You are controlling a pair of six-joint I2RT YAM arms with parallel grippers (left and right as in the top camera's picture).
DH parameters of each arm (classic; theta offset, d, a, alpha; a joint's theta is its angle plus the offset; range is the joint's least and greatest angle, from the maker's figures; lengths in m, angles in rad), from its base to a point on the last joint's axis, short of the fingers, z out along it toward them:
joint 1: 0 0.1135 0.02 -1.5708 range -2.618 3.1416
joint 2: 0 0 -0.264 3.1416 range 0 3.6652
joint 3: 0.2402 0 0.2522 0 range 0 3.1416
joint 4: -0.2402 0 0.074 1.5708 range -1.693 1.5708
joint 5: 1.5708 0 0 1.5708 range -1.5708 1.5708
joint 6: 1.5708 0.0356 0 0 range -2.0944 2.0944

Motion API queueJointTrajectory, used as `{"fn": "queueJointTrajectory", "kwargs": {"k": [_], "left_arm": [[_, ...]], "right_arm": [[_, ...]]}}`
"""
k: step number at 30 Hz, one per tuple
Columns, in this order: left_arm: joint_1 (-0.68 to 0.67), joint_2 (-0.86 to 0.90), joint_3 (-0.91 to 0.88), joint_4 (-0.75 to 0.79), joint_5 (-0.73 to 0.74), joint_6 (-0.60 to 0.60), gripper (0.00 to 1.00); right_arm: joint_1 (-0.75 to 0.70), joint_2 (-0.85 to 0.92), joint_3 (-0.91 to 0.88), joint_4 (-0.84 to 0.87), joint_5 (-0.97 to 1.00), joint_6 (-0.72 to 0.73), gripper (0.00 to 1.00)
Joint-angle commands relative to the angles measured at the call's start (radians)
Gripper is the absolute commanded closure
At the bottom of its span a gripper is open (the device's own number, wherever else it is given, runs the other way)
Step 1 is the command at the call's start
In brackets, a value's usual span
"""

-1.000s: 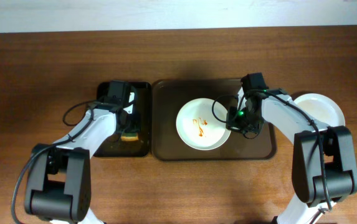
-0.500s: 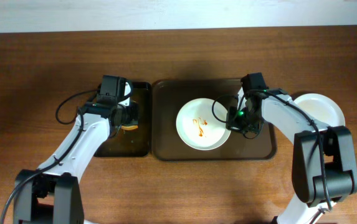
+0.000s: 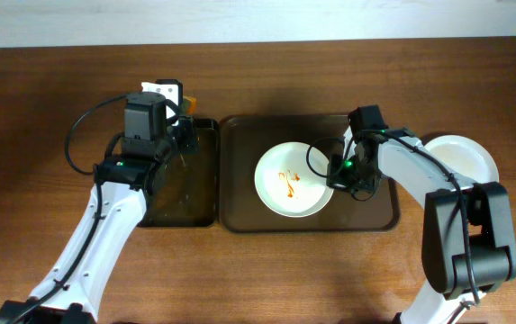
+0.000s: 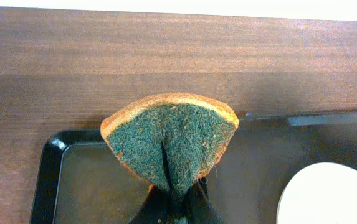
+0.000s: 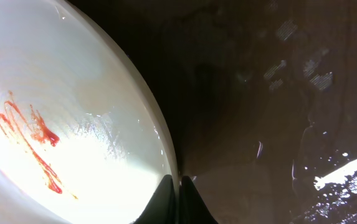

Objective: Clean dirty plates on tray and stack at the side
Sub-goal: 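Lift the sponge from the water with the left gripper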

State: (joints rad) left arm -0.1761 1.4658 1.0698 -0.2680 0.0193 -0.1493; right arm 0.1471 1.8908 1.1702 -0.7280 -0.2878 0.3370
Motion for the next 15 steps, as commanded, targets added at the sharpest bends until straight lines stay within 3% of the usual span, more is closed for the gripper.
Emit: {"fn": "queueJointTrajectory", "kwargs": {"k": [1,15], "left_arm": [[0.002,-0.036,0.017,0.008,0.011,0.009,1.00],[0.002,-0.036,0.017,0.021,0.011,0.009,1.00]], "right_arm": [[0.010,0.014,-0.011,0.000,0.012,0.002,0.96],[0.010,0.014,-0.011,0.000,0.012,0.002,0.96]]}}
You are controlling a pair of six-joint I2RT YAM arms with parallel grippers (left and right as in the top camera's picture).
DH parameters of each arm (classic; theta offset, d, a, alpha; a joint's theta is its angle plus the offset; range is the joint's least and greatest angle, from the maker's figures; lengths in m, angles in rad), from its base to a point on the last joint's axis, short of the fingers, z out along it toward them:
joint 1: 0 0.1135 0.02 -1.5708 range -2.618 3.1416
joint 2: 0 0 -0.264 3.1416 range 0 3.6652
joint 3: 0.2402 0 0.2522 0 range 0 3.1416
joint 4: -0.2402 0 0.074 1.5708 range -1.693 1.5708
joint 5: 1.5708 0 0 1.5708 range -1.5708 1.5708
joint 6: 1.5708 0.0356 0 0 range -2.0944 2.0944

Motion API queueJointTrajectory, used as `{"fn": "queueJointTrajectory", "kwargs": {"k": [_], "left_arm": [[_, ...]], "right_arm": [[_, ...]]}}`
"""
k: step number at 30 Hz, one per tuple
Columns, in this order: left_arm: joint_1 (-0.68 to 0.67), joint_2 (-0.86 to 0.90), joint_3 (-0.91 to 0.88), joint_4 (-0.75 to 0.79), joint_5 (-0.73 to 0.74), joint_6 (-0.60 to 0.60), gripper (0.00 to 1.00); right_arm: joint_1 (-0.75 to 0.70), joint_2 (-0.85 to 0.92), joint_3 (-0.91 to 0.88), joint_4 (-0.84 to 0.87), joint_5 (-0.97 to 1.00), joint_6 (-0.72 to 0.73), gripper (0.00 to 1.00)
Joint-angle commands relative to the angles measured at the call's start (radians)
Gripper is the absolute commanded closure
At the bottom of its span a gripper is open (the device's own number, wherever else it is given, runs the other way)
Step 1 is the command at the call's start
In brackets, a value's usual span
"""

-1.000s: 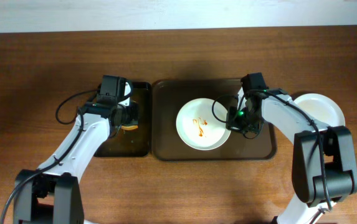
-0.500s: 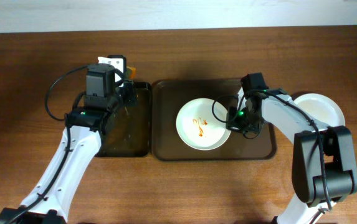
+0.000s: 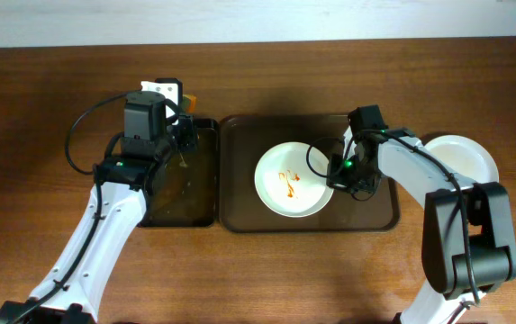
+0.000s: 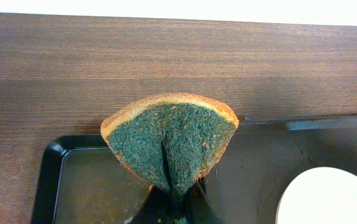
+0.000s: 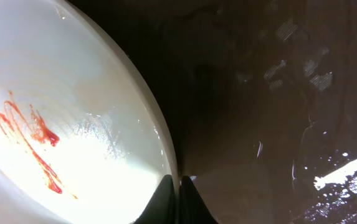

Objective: Clean dirty plates on tray and stack at the side
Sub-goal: 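Lift the sponge from the water with the left gripper, then scrub the last plate with the sponge in the left gripper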

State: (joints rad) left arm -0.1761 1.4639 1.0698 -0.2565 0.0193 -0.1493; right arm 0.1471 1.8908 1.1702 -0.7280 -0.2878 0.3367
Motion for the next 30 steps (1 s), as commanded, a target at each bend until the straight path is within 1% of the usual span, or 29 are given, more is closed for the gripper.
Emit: {"fn": "queueJointTrajectory", "kwargs": {"k": [1,4,5,6,7,9,11,13,15,17,18,21,22,23,26,28,30], "left_arm": [[0.002,-0.034,0.017,0.009,0.012,0.009,1.00],[0.002,-0.031,0.016,-0.043,0.012,0.008,1.00],[0.002,-0.020,0.015,-0.093,0.012,-0.035,1.00],[0.000,0.011,0.010,-0.163,0.012,-0.071,1.00],[-0.002,0.047,0.010,-0.206,0.011,-0.071,1.00],[-0.015,0.124,0.010,-0.257,0.015,-0.094,1.00],[-0.034,0.194,0.010,-0.279,0.040,-0.128,1.00],[-0.033,0.202,0.010,-0.291,0.076,-0.139,1.00],[-0.034,0.202,0.012,-0.296,0.080,-0.139,1.00],[-0.034,0.202,0.012,-0.288,0.160,-0.139,1.00],[-0.033,0.202,0.012,-0.274,0.217,-0.138,1.00],[-0.034,0.202,0.012,-0.116,0.530,-0.138,1.00],[-0.034,0.202,0.012,-0.069,0.613,-0.138,1.00],[-0.044,0.203,0.012,-0.041,0.647,-0.153,1.00],[-0.121,0.253,0.012,0.021,0.652,-0.238,1.00],[-0.182,0.319,0.012,0.122,0.719,-0.296,1.00],[-0.229,0.376,0.012,0.213,0.748,-0.365,1.00]], "right_arm": [[0.010,0.014,-0.011,0.000,0.012,0.002,0.96],[0.010,0.014,-0.011,0.000,0.012,0.002,0.96],[0.010,0.014,-0.011,0.000,0.012,0.002,0.96],[0.010,0.014,-0.011,0.000,0.012,0.002,0.96],[0.010,0.014,-0.011,0.000,0.012,0.002,0.96],[0.010,0.014,-0.011,-0.001,0.012,0.002,0.96],[0.010,0.014,-0.011,-0.002,0.012,0.002,0.96],[0.010,0.014,-0.011,-0.002,0.012,0.002,0.96],[0.010,0.014,-0.011,-0.002,0.012,0.002,0.96],[0.010,0.014,-0.011,-0.002,0.012,0.002,0.96],[0.010,0.014,-0.011,-0.001,0.012,0.002,0.96],[0.010,0.014,-0.011,-0.001,0.012,0.002,0.96],[0.010,0.014,-0.011,-0.001,0.012,0.002,0.96],[0.010,0.014,-0.011,-0.001,0.011,0.002,0.96],[0.010,0.014,-0.011,-0.003,0.011,0.002,0.96],[0.010,0.014,-0.011,-0.009,0.011,0.002,0.96],[0.010,0.014,-0.011,-0.012,0.011,0.002,0.96]]}}
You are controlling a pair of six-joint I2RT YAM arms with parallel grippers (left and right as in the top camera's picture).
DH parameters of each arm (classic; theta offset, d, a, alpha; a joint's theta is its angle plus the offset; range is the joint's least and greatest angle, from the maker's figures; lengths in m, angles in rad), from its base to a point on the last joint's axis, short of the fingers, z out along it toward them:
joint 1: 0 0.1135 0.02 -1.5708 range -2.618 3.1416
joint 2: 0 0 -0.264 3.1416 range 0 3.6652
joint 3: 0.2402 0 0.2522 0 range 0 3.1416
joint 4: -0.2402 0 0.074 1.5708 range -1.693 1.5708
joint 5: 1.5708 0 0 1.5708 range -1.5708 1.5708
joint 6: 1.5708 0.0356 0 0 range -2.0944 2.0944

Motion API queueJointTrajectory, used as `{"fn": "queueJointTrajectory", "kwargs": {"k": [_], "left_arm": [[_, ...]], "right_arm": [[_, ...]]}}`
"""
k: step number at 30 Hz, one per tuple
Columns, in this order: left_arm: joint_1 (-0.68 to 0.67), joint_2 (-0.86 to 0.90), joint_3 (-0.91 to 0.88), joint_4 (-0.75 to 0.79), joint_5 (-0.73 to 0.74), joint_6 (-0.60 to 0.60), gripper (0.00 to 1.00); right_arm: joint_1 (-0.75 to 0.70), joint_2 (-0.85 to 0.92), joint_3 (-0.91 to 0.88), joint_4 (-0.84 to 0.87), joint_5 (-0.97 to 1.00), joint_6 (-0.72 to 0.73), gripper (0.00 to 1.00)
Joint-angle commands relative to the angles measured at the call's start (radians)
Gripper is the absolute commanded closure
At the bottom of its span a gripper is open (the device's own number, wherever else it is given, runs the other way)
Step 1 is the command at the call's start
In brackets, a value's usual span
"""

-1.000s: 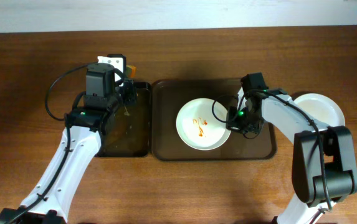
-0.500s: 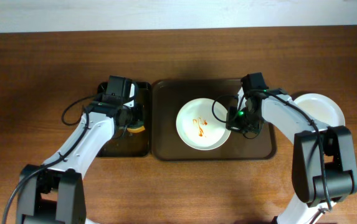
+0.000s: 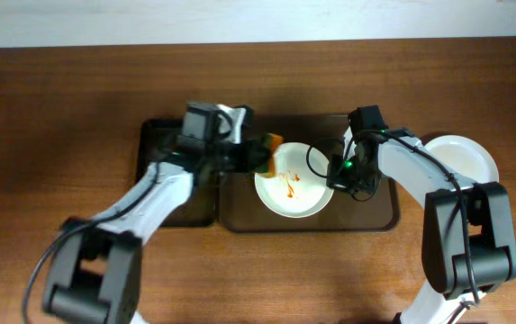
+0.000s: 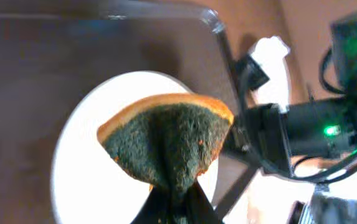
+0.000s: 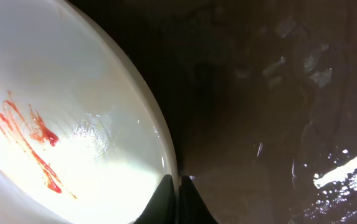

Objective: Clean dirty plates on tray and stack at the side
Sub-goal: 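Scrub the last plate with the sponge in the left gripper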

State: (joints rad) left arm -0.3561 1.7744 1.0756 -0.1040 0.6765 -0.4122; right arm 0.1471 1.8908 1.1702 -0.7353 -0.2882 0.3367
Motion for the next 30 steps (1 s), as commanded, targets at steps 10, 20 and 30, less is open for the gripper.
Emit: {"fn": "queueJointTrajectory", "kwargs": {"k": [10,20,30], "left_arm": [[-0.187,0.258,0.006,0.276,0.058,-0.408,1.00],[-0.161,0.283,0.006,0.021,-0.360,-0.226,1.00],[-0.077,-0.087,0.008,-0.172,-0.465,0.048,1.00]], "right_arm": [[0.010,0.014,-0.011,-0.008,0.012,0.001,0.96],[0.010,0.014,-0.011,-0.019,0.012,0.001,0.96],[0.010,0.014,-0.011,-0.013,0.013,-0.011,0.96]]}}
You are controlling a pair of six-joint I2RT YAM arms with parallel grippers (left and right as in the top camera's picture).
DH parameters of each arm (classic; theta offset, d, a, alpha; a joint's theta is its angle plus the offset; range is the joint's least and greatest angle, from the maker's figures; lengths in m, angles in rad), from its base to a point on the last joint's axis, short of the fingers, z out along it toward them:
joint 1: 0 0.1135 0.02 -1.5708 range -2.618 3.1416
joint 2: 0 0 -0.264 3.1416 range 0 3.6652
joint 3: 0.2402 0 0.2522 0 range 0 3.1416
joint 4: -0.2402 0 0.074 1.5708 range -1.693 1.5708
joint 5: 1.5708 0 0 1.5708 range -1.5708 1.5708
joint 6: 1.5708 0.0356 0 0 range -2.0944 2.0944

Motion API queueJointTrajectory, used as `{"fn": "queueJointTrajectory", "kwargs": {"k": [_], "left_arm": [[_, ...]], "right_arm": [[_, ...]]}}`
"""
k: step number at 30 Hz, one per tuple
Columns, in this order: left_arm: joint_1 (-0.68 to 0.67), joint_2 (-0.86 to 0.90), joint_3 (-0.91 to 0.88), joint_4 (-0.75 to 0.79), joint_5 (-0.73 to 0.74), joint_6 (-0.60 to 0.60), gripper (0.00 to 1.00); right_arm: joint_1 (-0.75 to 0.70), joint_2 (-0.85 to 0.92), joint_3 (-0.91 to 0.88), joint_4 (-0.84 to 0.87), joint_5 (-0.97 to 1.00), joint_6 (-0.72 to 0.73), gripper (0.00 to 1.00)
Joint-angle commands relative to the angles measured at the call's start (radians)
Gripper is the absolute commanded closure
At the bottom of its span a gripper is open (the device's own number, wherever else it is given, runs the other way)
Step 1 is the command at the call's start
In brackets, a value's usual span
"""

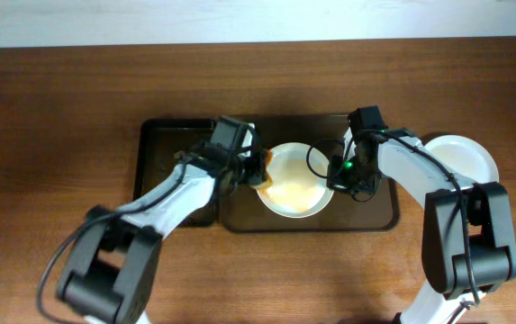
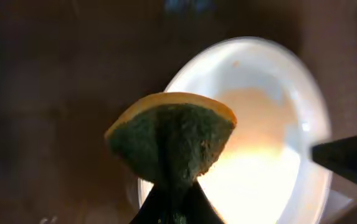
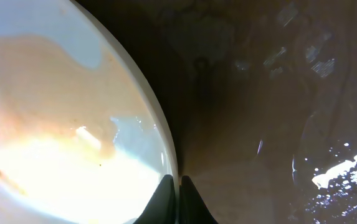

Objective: Clean dirty plates on tray and stack at the side
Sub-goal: 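Scrub the last plate with the sponge in the left gripper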

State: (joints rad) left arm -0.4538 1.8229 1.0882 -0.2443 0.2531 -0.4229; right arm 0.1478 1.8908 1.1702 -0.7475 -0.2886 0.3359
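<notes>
A white plate (image 1: pixel 298 183) lies on the brown tray (image 1: pixel 375 211); its inside is smeared pale orange. My left gripper (image 1: pixel 250 167) is shut on a folded green and orange sponge (image 2: pixel 171 140), which sits at the plate's left rim (image 2: pixel 265 124). My right gripper (image 1: pixel 334 175) is shut on the plate's right rim, a finger on each side of it (image 3: pixel 177 186). In the right wrist view the plate (image 3: pixel 60 124) shows a watery orange film and a red trace at its left edge.
A black tray (image 1: pixel 163 171) holding liquid stands left of the brown tray. A stack of clean white plates (image 1: pixel 467 155) sits on the table at the right. The wet brown tray floor (image 3: pixel 259 93) fills the right wrist view.
The sponge has moved from above the plate's upper left down onto its left rim. The red sauce streaks are now a pale orange smear. The right gripper has not moved.
At first my left gripper held the sponge over the black tray while the right gripper pinched the rim of the sauce-streaked plate. Then the sponge was over the plate's upper left edge. Now it is at the left rim and the streaks are smeared out.
</notes>
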Motion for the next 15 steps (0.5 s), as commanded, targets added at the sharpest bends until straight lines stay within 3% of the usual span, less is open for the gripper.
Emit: {"fn": "queueJointTrajectory", "kwargs": {"k": [1,7,12,15], "left_arm": [[0.021,-0.180,-0.004,-0.057,-0.049,0.059,1.00],[0.055,-0.223,-0.006,-0.337,-0.412,0.058,1.00],[0.136,-0.203,-0.025,-0.359,-0.438,0.058,1.00],[0.184,-0.123,-0.043,-0.332,-0.436,0.058,1.00]], "right_arm": [[0.009,0.014,-0.011,0.013,0.013,-0.010,0.96],[0.009,0.014,-0.012,0.041,0.013,-0.017,0.94],[0.010,0.014,-0.063,0.073,0.013,-0.013,0.88],[0.010,0.014,-0.067,0.076,0.012,-0.013,0.96]]}}
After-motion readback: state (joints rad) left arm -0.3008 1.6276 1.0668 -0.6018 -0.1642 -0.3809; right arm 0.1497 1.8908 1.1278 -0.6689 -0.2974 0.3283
